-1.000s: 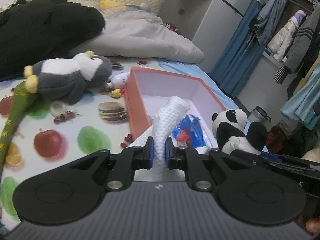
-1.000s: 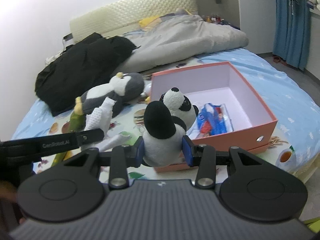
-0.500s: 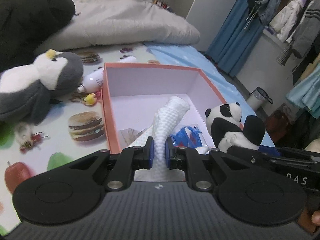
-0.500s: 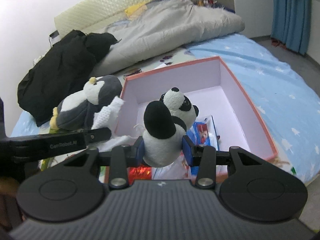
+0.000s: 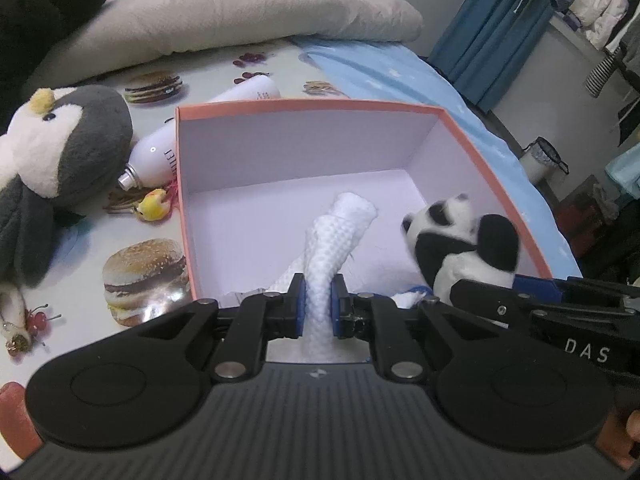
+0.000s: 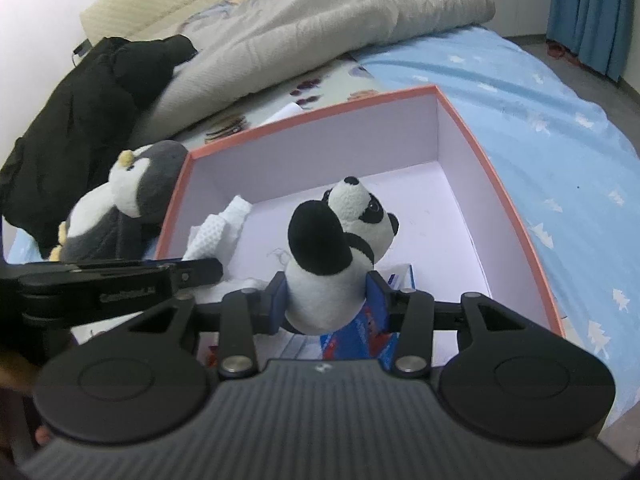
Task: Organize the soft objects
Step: 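Open both tools to drop the towel and panda into the box, then move both open tools back toward the hair tie and feathered toy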
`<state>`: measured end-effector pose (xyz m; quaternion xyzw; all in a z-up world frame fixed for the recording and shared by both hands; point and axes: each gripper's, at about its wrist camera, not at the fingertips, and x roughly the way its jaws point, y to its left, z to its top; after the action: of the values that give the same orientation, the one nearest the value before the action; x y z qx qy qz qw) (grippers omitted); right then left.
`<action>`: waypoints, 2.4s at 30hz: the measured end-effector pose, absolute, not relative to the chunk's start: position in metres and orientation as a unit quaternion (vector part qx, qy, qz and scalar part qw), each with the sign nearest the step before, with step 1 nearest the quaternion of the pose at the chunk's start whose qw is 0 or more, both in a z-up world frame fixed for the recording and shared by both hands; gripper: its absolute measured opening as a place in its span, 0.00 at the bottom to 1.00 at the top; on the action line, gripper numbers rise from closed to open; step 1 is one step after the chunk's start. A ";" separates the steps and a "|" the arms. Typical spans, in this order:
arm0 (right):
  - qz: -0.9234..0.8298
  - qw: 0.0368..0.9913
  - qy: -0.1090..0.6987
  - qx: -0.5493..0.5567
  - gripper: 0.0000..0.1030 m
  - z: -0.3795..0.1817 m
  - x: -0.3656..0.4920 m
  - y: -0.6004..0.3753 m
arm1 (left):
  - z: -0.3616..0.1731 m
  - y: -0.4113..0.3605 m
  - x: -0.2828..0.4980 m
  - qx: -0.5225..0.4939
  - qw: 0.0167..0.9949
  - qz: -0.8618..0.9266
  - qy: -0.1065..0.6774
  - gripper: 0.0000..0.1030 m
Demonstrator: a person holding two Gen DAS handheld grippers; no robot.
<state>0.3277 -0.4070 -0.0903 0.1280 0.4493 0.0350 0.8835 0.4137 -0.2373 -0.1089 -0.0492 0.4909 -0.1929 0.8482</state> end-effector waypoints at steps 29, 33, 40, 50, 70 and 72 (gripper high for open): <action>0.051 0.912 0.387 0.125 0.53 -0.025 0.207 -0.354 | -0.020 -0.160 0.262 -0.048 0.897 -0.174 0.403 0.53; 0.056 0.919 0.371 0.122 0.53 -0.017 0.181 -0.344 | -0.009 -0.148 0.229 -0.048 0.903 -0.174 0.389 0.53; 0.063 0.927 0.348 0.124 0.53 -0.009 0.142 -0.328 | 0.003 -0.127 0.175 -0.056 0.913 -0.171 0.365 0.53; 0.075 0.933 0.332 0.113 0.53 -0.011 0.101 -0.301 | 0.004 -0.092 0.116 -0.077 0.922 -0.150 0.347 0.53; 0.125 0.932 0.333 0.070 0.53 -0.040 0.082 -0.232 | -0.038 -0.027 0.066 -0.102 0.932 -0.072 0.339 0.53; 0.125 0.932 0.334 0.066 0.53 -0.045 0.090 -0.225 | -0.046 -0.020 0.075 -0.106 0.931 -0.066 0.343 0.53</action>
<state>0.0899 -0.2247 -0.0450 0.0658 0.3336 0.1249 0.9321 0.0747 -0.0205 -0.0459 -0.1064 0.3430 -0.0655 0.9310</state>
